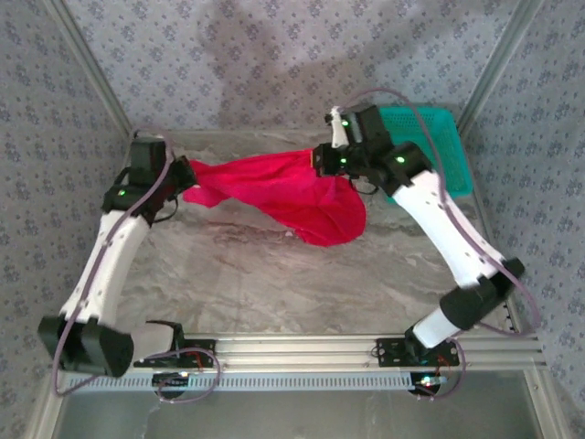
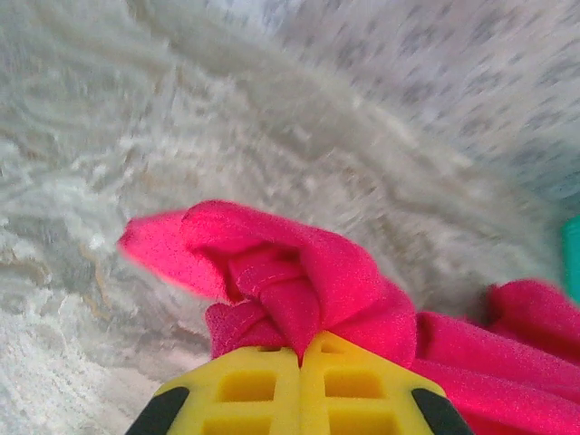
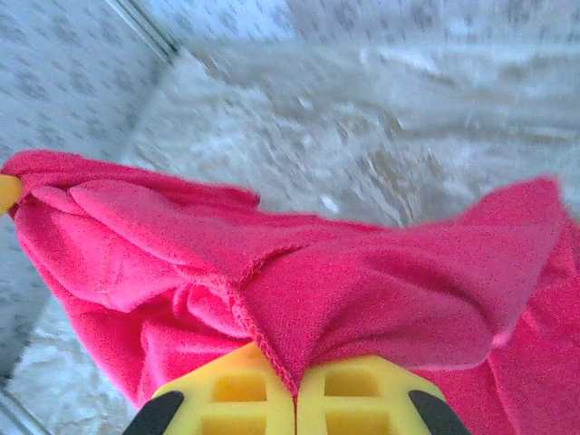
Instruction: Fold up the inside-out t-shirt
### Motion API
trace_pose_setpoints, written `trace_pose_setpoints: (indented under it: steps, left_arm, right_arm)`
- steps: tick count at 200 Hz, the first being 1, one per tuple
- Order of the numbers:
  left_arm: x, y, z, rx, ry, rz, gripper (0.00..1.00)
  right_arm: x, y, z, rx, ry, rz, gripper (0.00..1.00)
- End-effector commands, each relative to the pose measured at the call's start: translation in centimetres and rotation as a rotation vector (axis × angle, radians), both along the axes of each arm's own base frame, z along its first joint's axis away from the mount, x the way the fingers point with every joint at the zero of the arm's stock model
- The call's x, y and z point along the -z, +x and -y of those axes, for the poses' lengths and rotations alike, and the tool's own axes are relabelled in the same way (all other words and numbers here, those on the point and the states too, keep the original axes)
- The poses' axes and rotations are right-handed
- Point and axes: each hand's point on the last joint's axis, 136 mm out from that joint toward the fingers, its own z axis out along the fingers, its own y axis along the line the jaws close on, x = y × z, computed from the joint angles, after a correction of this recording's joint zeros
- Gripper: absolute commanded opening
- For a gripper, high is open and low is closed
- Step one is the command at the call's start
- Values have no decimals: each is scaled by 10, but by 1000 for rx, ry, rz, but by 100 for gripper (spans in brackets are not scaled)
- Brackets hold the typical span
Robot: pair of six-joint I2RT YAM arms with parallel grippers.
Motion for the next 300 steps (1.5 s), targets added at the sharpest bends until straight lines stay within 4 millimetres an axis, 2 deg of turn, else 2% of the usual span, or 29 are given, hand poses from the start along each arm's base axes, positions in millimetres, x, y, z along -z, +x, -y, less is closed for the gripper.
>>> trace_pose_setpoints:
  steps: [1,17,34,46,58,70,85,104,109,112,117,123,126,133,137,144,152,163,188,205,230,248,273,278,300]
  left_arm:
    - [-51,-33,-11,-19,-7,115,0]
    - [-82,-49,-9,-4,-44,201,0]
    - [-106,-59,-6,17,-70,261,0]
    - [-111,-60,-3,32,-81,271,0]
    - [-105,-55,-1,39,-79,252,0]
    - [-92,-47,0,37,-71,212,0]
    - [-70,-28,2,37,-64,165,0]
    - [-26,-5,3,24,-52,44,0]
    - [-14,1,2,18,-49,10,0]
    - [-7,5,1,14,-48,-10,0]
    - [6,10,0,7,-45,-44,0]
    - [21,16,-5,-10,-45,-86,0]
    - [28,19,-7,-18,-48,-107,5]
    - [44,22,-11,-32,-61,-161,24]
    - [50,23,-15,-38,-73,-185,36]
    - [60,23,-18,-43,-100,-213,57]
    - [66,21,-22,-50,-122,-220,73]
    - [72,16,-26,-62,-127,-204,82]
    - [91,2,-24,-52,-147,-194,84]
    - [122,-8,-18,-30,-175,-246,83]
    - [174,-24,-19,-44,-163,-361,80]
    - [199,-29,-21,-65,-165,-407,79]
    - [218,-26,-18,-56,-179,-449,79]
    - [221,-25,-19,-56,-173,-457,79]
    - [231,-20,-21,-60,-154,-496,79]
  right_arm:
    - [-53,-23,13,-9,81,128,0]
    - [-89,-37,20,-7,159,213,0]
    - [-111,-44,25,-4,215,269,0]
    - [-117,-41,26,4,228,280,0]
    - [-117,-33,27,14,225,278,0]
    - [-109,-17,23,23,221,260,0]
    - [-91,15,17,50,215,223,0]
    - [-50,67,10,91,200,118,0]
    - [-35,85,6,103,195,77,0]
    - [-31,92,5,107,198,57,3]
    - [-12,106,1,112,190,0,13]
    - [4,120,-3,109,191,-68,31]
    - [13,127,-5,110,190,-102,39]
    - [26,137,-7,112,190,-175,50]
    - [41,142,-7,115,178,-232,54]
    - [48,145,-6,109,165,-273,59]
    - [61,148,-4,101,118,-294,62]
    - [76,139,-4,85,51,-318,65]
    - [114,103,-3,66,-87,-332,69]
    - [145,70,2,77,-116,-366,69]
    - [198,12,13,79,-185,-444,69]
    - [230,-28,12,59,-244,-495,69]
    - [267,-75,2,22,-333,-556,69]
    - [284,-89,5,15,-367,-591,69]
    - [313,-110,3,10,-424,-649,69]
